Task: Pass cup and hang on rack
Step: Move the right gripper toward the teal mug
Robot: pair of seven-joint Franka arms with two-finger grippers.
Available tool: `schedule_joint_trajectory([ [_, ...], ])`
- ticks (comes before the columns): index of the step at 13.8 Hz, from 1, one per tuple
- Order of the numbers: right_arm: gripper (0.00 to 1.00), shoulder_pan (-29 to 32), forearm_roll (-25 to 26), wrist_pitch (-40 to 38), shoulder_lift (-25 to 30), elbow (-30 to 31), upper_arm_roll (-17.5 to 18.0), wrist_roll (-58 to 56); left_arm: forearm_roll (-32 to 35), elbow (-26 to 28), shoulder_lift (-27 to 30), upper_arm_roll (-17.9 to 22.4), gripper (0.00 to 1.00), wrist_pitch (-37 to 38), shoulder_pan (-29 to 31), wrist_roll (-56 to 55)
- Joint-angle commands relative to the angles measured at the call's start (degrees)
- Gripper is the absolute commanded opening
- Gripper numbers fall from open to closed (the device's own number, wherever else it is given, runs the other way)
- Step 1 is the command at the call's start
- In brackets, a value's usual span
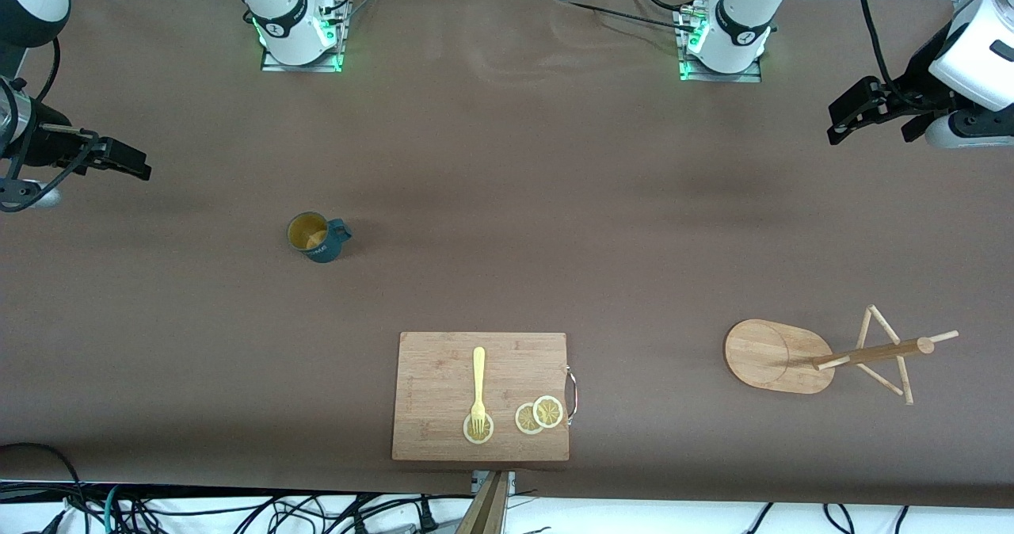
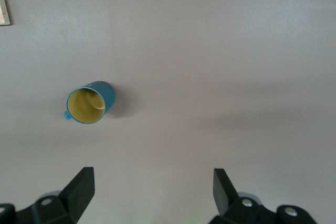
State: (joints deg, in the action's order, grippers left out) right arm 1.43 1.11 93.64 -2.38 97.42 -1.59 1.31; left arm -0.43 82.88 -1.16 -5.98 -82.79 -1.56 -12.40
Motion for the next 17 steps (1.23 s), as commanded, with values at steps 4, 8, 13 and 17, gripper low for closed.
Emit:
schedule_joint_trajectory([
  [4, 1.0, -0.2, -0.76, -0.3, -0.17, -1.01, -0.26, -0.52, 1.75, -1.84, -0.77, -0.35, 1.0, 0.88, 0.15, -0.17],
  [8, 1.0, -0.29, -0.76, -0.48, -0.34, -1.01, -0.08, -0.69, 1.75, -1.84, -0.77, -0.35, 1.0, 0.88, 0.15, -0.17],
  [13, 1.0, -2.22, -0.84, -0.57, -0.34, -1.01, 0.27, -0.79, 1.75, -1.84, -0.77, -0.35, 1.0, 0.88, 0.15, -0.17],
  [17, 1.0, -3.71, -0.84, -0.3, -0.96, -1.01, 0.27, -0.7, 1.84, -1.84, -0.77, -0.35, 1.0, 0.88, 0.15, -0.08],
])
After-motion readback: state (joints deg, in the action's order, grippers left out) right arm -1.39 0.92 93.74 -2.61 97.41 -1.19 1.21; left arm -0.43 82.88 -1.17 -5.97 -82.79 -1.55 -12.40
